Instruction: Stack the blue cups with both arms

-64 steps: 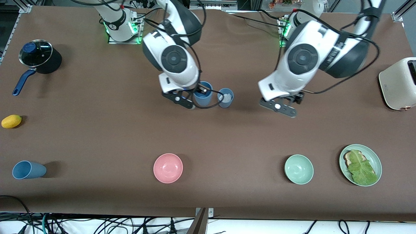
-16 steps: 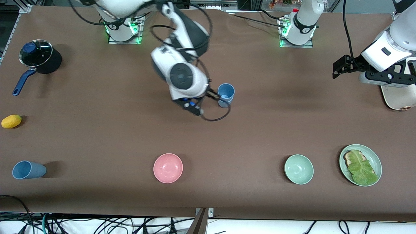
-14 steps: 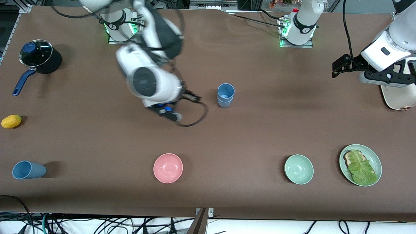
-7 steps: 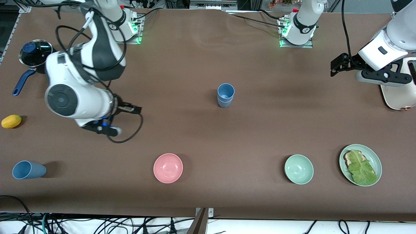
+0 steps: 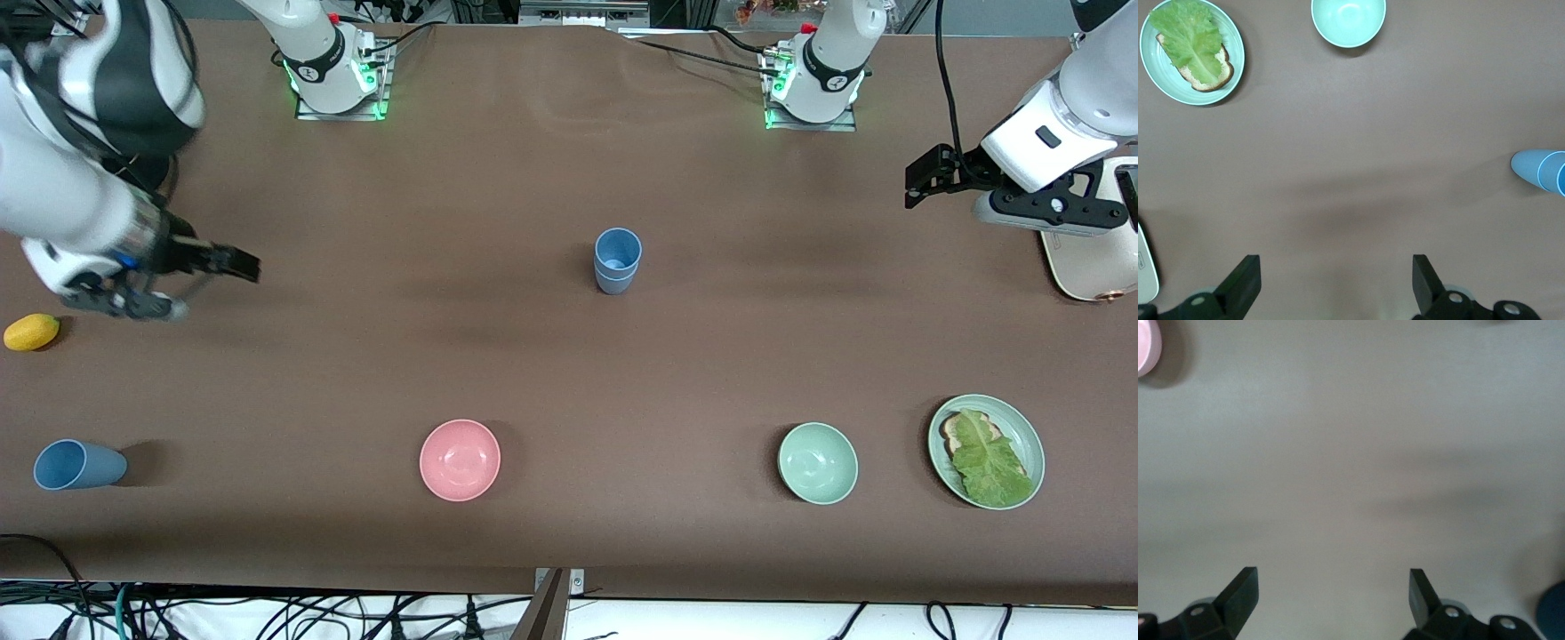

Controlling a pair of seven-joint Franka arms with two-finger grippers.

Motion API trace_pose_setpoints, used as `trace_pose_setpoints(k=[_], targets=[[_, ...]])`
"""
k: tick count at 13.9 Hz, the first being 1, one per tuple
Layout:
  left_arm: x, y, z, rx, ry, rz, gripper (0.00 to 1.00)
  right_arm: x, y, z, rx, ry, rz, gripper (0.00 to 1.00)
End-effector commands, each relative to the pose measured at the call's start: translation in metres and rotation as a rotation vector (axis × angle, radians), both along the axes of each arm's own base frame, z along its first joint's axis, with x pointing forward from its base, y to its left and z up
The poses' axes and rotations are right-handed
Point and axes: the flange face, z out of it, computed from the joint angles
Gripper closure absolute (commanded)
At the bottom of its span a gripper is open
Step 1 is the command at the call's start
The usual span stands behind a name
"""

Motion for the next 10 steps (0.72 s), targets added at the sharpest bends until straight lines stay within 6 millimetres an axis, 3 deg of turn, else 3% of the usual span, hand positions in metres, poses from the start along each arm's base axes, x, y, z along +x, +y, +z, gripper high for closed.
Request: trace_pose_setpoints(k=[1,4,10], targets=[[-0.002,-0.001,0.007,-0.007,0.005,-0.016,0.0,-0.045,-0.017,0.046,-0.005,0.017,0.028,0.0],[-0.002,-0.002,0.008,-0.007,0.004,-0.019,0.0,-0.057,-0.024,0.077,-0.004,-0.019,0.039,0.0],[-0.002,-0.005,0.008,-0.007,0.004,-0.022,0.0,-0.053,-0.019,0.084,-0.009,-0.044,-0.048,0.0]])
